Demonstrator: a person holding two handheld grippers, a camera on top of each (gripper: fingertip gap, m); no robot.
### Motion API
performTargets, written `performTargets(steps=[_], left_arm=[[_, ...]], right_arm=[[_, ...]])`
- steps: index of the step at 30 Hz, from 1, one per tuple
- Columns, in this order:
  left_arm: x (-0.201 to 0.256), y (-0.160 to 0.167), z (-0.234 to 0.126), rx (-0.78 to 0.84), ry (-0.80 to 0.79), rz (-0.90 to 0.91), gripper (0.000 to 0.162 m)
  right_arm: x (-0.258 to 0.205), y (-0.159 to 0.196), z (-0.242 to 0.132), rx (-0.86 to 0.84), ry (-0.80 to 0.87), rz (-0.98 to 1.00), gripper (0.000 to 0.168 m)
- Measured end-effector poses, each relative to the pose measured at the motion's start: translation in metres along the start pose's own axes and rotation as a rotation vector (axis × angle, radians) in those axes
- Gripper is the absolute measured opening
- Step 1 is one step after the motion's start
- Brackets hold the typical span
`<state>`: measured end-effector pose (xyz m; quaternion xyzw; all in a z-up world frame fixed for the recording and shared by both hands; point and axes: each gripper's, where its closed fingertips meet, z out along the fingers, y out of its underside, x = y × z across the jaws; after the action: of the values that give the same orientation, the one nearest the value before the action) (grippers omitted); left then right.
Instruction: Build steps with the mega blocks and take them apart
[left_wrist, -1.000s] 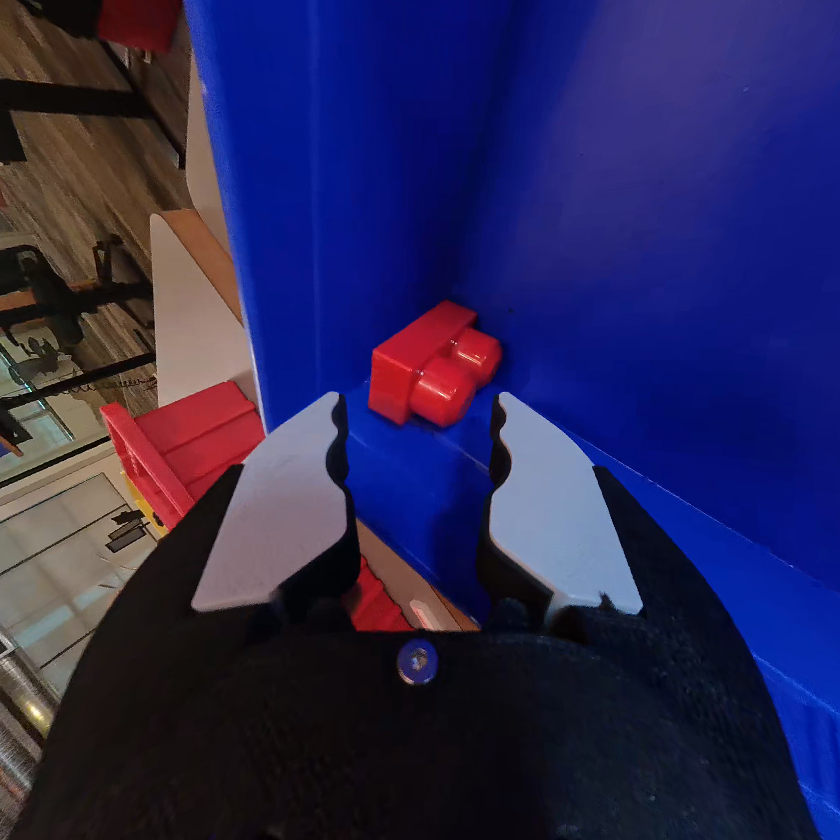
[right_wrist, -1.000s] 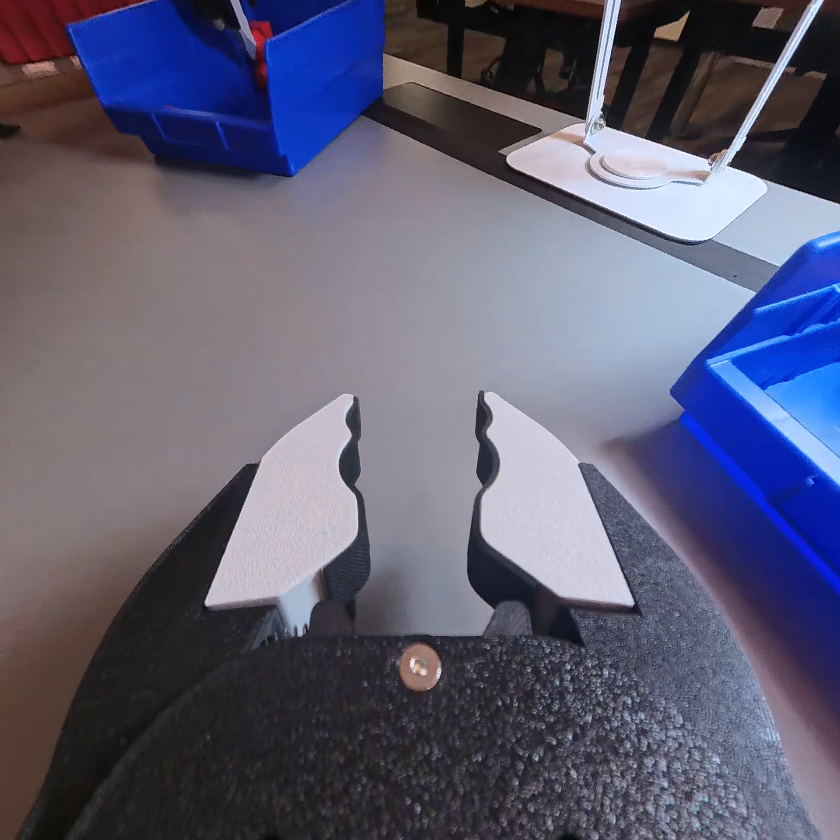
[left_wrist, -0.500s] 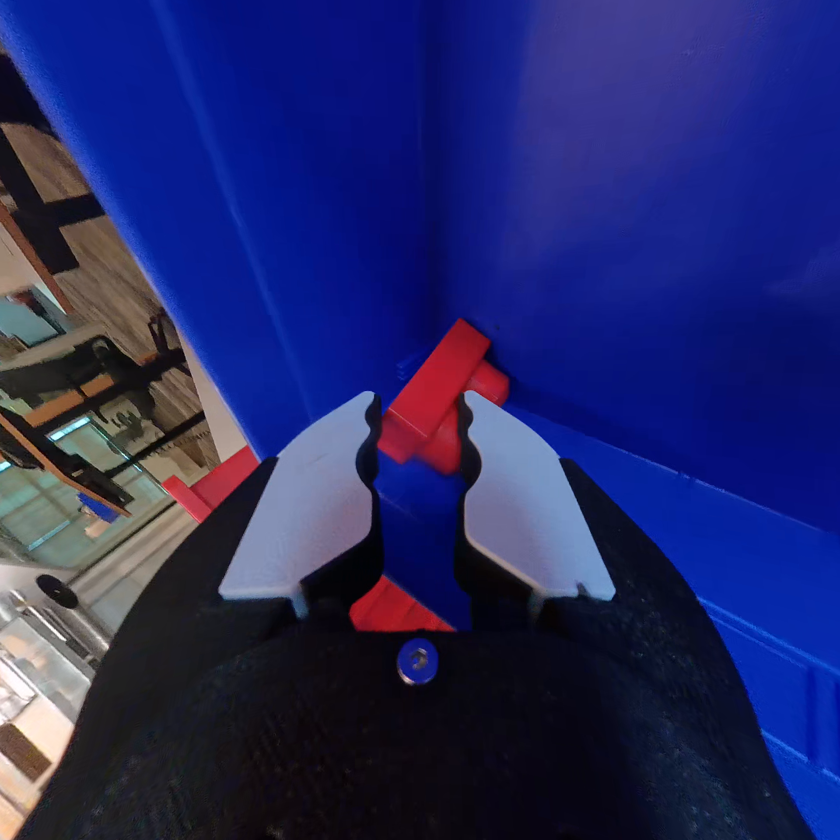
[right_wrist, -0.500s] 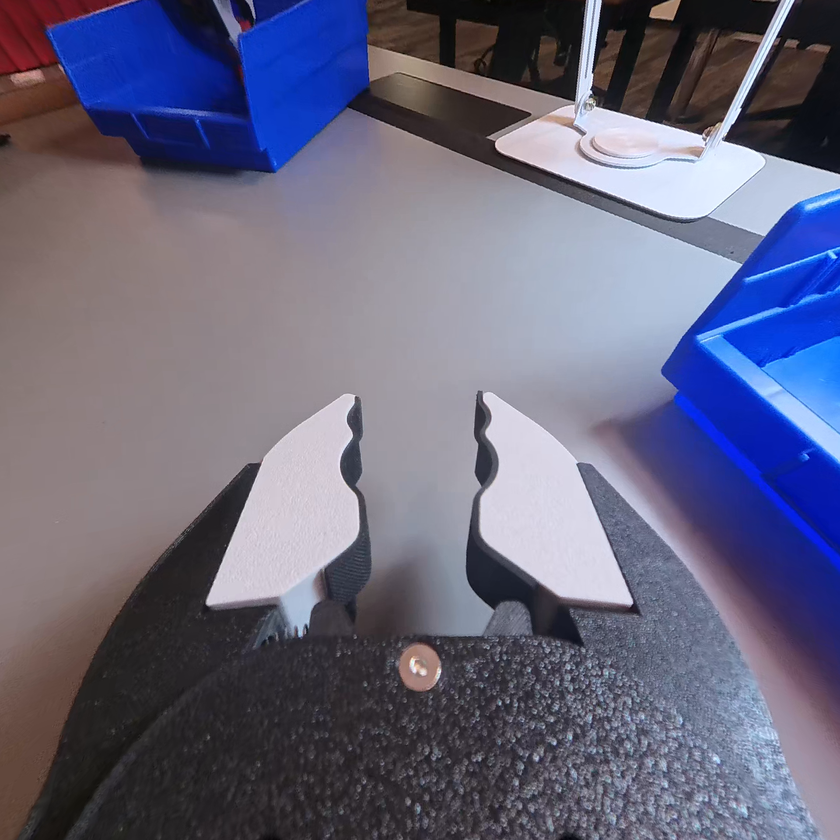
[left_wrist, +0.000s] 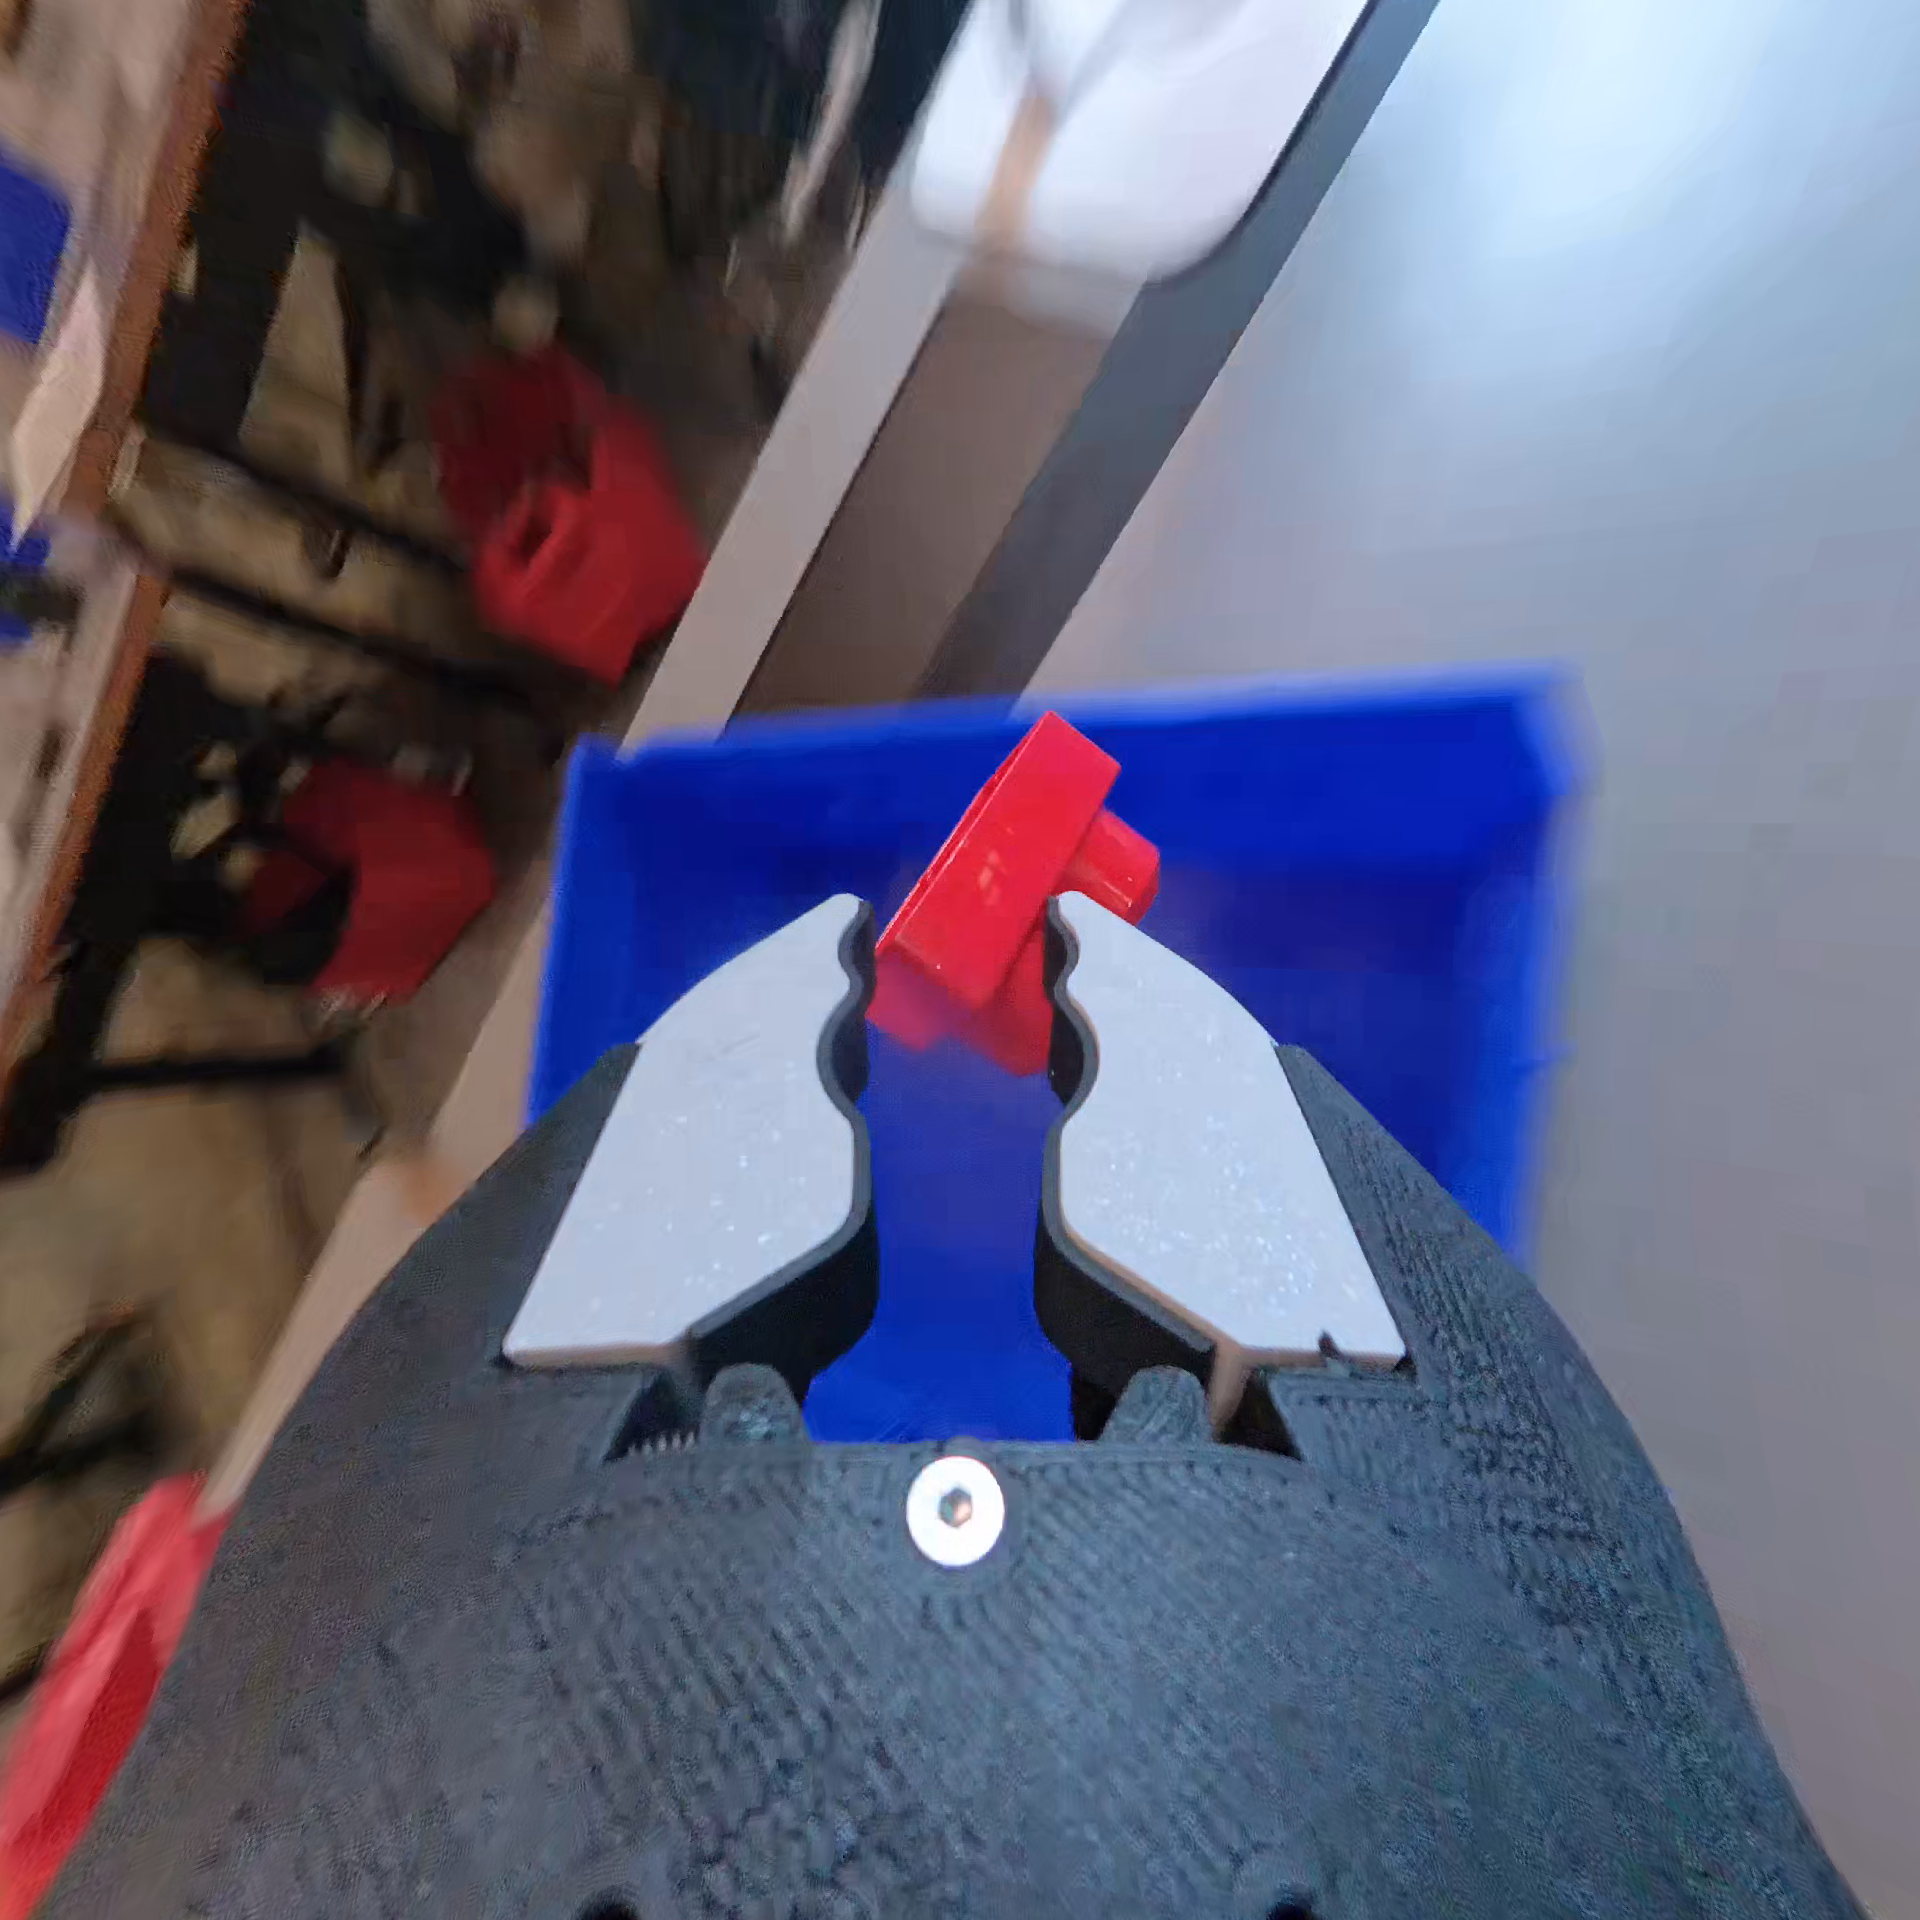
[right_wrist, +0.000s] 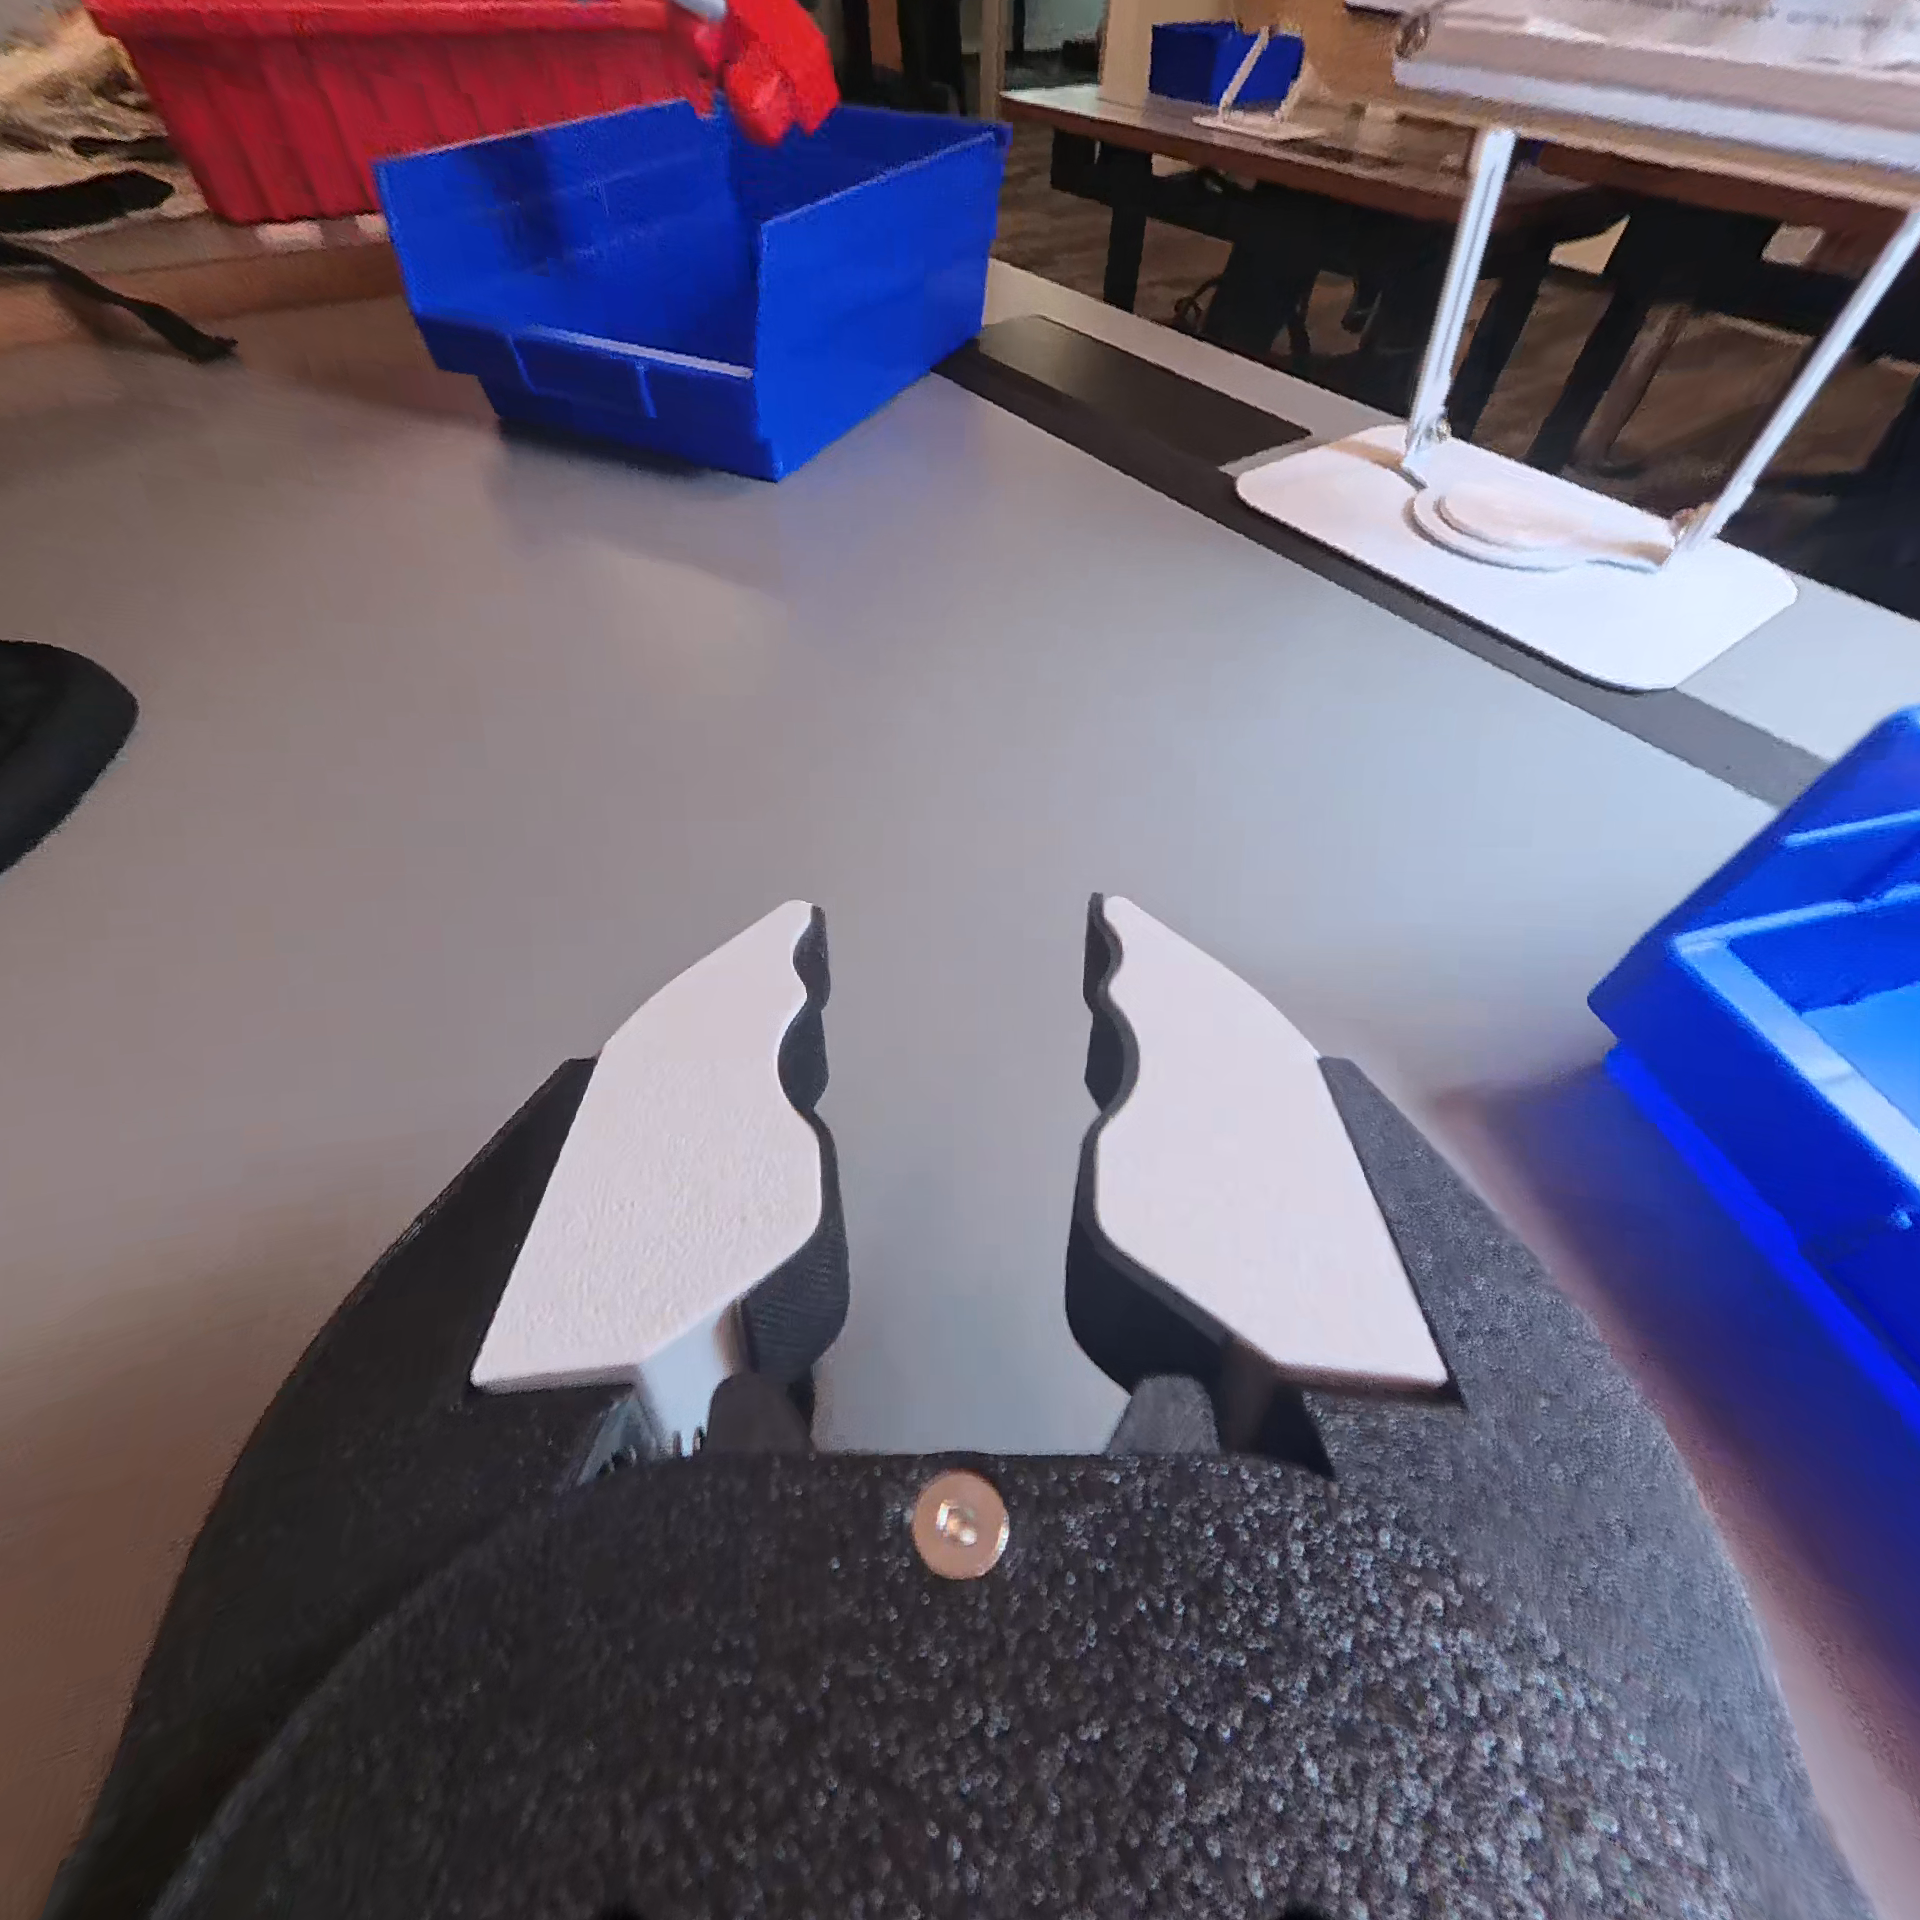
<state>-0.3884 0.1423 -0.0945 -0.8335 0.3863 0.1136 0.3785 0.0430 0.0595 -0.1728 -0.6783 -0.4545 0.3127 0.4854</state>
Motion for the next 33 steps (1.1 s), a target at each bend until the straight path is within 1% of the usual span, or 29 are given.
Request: performTargets(steps=[2, 4, 6, 8, 10, 13, 15, 17, 18, 19, 20, 21, 22, 23, 24, 26, 28, 29, 30, 31, 33], left_arm=[[0.051, -0.053, -0.025, 0.254, 0.146, -0.082, 0.031], [0.109, -0.092, -0.049, 0.449, 0.334, -0.166, 0.031], [0.166, -0.116, -0.063, 0.564, 0.507, -0.24, 0.031], [0.219, -0.13, -0.067, 0.624, 0.656, -0.316, 0.031], [0.264, -0.139, -0.062, 0.631, 0.791, -0.413, 0.031], [0.315, -0.15, -0.052, 0.634, 0.975, -0.56, 0.031], [0.344, -0.153, -0.045, 0.569, 1.083, -0.617, 0.031], [0.367, -0.156, -0.04, 0.512, 1.147, -0.643, 0.031], [0.376, -0.158, -0.04, 0.487, 1.174, -0.641, 0.031], [0.384, -0.16, -0.04, 0.467, 1.198, -0.637, 0.031], [0.391, -0.162, -0.041, 0.45, 1.221, -0.632, 0.031], [0.395, -0.163, -0.043, 0.438, 1.234, -0.625, 0.031], [0.395, -0.164, -0.042, 0.443, 1.218, -0.599, 0.031], [0.391, -0.164, -0.044, 0.469, 1.201, -0.57, 0.028], [0.382, -0.165, -0.044, 0.499, 1.165, -0.556, 0.029], [0.358, -0.163, -0.043, 0.541, 1.053, -0.519, 0.039], [0.331, -0.157, -0.043, 0.572, 0.908, -0.455, 0.044], [0.316, -0.151, -0.043, 0.576, 0.827, -0.42, 0.045], [0.3, -0.145, -0.043, 0.574, 0.743, -0.388, 0.045], [0.282, -0.138, -0.044, 0.567, 0.653, -0.359, 0.044], [0.237, -0.123, -0.049, 0.557, 0.472, -0.331, 0.037]], right_arm=[[-0.007, -0.003, 0.0, 0.01, 0.005, -0.071, 0.049], [-0.016, -0.005, 0.0, 0.02, 0.015, -0.166, 0.05], [-0.029, -0.008, 0.0, 0.037, 0.018, -0.281, 0.051], [-0.044, -0.011, 0.0, 0.057, 0.02, -0.425, 0.051], [-0.058, -0.013, 0.001, 0.079, 0.038, -0.593, 0.055], [-0.076, -0.014, 0.003, 0.109, 0.089, -0.845, 0.068], [-0.085, -0.018, 0.002, 0.147, 0.156, -1.004, 0.074], [-0.097, -0.021, 0.0, 0.198, 0.19, -1.125, 0.075], [-0.103, -0.021, 0.0, 0.212, 0.19, -1.169, 0.072], [-0.107, -0.018, 0.002, 0.21, 0.188, -1.211, 0.062], [-0.11, -0.015, 0.004, 0.199, 0.194, -1.251, 0.044], [-0.111, -0.011, 0.004, 0.19, 0.19, -1.272, 0.04], [-0.113, -0.009, 0.004, 0.181, 0.165, -1.25, 0.038], [-0.114, -0.008, 0.003, 0.168, 0.127, -1.176, 0.038], [-0.112, -0.008, 0.003, 0.149, 0.082, -1.061, 0.038], [-0.103, 0.001, 0.007, 0.048, -0.049, -0.763, 0.038], [-0.092, 0.026, 0.013, -0.14, -0.171, -0.468, 0.037], [-0.087, 0.041, 0.014, -0.235, -0.213, -0.369, 0.038], [-0.083, 0.05, 0.014, -0.297, -0.229, -0.315, 0.038], [-0.079, 0.055, 0.013, -0.324, -0.221, -0.3, 0.038], [-0.071, 0.058, 0.012, -0.353, -0.186, -0.319, 0.039]])
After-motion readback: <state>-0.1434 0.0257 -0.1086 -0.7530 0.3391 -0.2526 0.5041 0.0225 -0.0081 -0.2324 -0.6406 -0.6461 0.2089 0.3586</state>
